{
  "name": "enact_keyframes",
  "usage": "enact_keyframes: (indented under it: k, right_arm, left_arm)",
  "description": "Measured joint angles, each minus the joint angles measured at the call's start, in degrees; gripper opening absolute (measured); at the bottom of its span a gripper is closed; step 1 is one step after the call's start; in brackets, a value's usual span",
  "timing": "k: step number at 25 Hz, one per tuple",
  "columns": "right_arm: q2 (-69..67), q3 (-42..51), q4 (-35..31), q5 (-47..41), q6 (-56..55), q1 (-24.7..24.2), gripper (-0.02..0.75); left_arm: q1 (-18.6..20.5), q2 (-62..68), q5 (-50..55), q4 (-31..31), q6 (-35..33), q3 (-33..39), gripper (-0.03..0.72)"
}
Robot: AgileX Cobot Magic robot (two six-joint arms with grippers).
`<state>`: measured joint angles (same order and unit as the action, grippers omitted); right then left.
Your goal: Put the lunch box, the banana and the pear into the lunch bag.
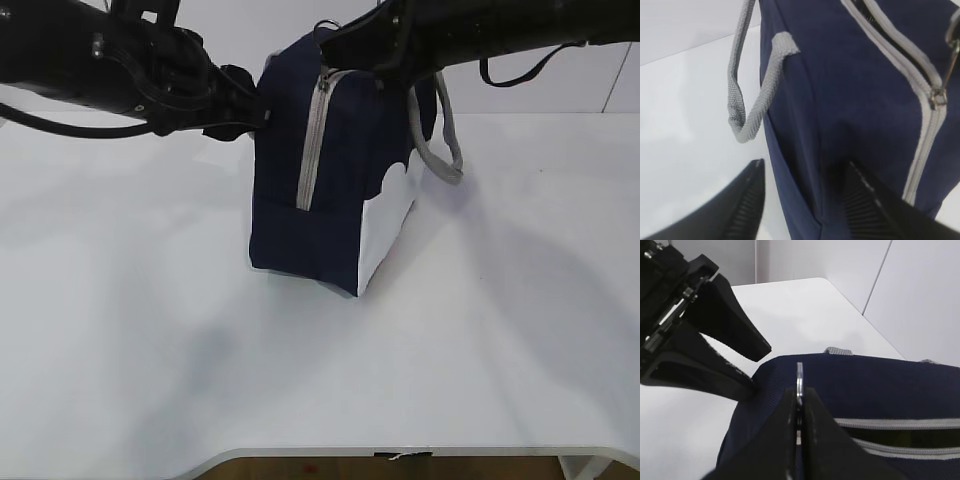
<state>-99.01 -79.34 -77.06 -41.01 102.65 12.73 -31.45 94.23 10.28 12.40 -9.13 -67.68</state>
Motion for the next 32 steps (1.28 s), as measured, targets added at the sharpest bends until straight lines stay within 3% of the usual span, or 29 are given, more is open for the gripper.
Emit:
enact_keyframes:
  k: [4, 12, 28, 32]
  right_arm:
    - [0.0, 0.0, 0.0, 0.0, 0.0, 0.0, 0.006]
    - [0.0, 0.0, 0.0, 0.0, 0.0, 0.0, 0.006]
    - [0.0, 0.0, 0.0, 0.0, 0.0, 0.0, 0.006]
    - [0.0, 0.0, 0.0, 0.0, 0.0, 0.0, 0.006]
  left_arm:
    - [0.0, 0.0, 0.0, -0.14, -0.13, 0.0, 0.48]
    - [-2.34, 0.13, -0.7, -3.47, -0.13, 0.0, 0.504]
    - [-2.69, 3.34, -3.42, -4.29, -0.26, 0.0, 0.44]
    - [-2.69, 3.65, -4.3, -3.85, -0.26, 0.0, 0.368]
